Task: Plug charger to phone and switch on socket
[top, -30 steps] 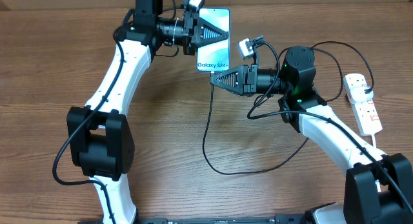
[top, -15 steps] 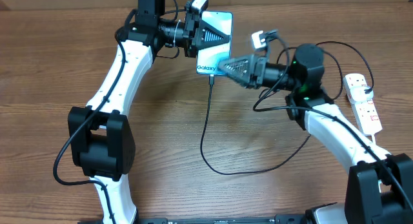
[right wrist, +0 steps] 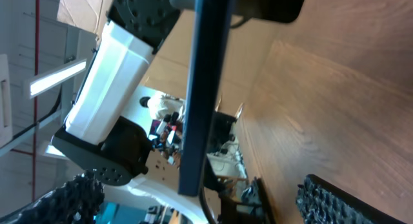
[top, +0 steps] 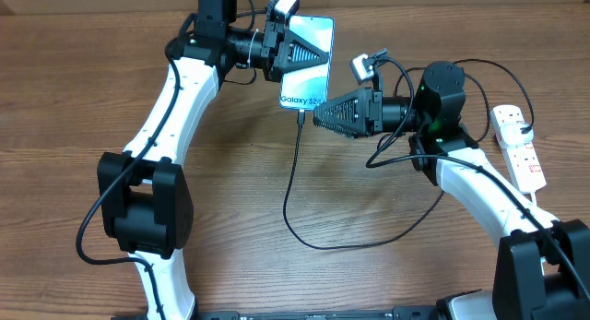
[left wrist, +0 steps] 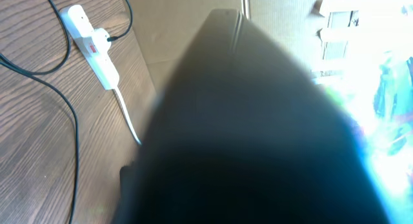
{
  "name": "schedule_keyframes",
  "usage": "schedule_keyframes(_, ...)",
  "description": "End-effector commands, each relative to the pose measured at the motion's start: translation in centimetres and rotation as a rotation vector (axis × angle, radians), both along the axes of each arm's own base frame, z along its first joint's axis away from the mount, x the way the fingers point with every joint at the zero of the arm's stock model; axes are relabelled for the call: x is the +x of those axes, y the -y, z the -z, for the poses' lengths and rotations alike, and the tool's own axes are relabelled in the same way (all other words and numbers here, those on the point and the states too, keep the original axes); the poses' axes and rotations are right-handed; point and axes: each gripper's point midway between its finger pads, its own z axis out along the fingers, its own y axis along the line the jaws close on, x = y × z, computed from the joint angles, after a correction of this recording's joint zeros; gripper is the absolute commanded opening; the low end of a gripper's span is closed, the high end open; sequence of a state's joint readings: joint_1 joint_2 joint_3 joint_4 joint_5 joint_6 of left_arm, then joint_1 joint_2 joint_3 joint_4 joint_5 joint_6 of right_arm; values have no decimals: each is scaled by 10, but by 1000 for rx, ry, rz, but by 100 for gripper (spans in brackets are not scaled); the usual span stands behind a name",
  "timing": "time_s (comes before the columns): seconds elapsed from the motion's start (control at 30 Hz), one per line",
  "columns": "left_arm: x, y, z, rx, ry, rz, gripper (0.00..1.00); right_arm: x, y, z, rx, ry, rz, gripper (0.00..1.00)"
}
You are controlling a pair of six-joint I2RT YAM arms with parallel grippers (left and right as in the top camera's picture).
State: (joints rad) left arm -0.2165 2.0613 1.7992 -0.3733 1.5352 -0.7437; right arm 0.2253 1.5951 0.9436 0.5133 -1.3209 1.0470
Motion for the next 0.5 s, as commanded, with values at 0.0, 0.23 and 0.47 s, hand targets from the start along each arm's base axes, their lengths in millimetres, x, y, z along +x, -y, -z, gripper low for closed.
schedule_keyframes(0.0,-10,4,-9,-36,42,49,4,-13,-4,-8,7,21,-63,100)
schedule_keyframes(0.23,-12,6,-9,-36,40,55,4,-18,-15,-6,3,10,-76,100)
schedule_keyframes(0.47,-9,-3,-6,-24,-14,33,4,-3,0,-4,-3,-10,-10,100)
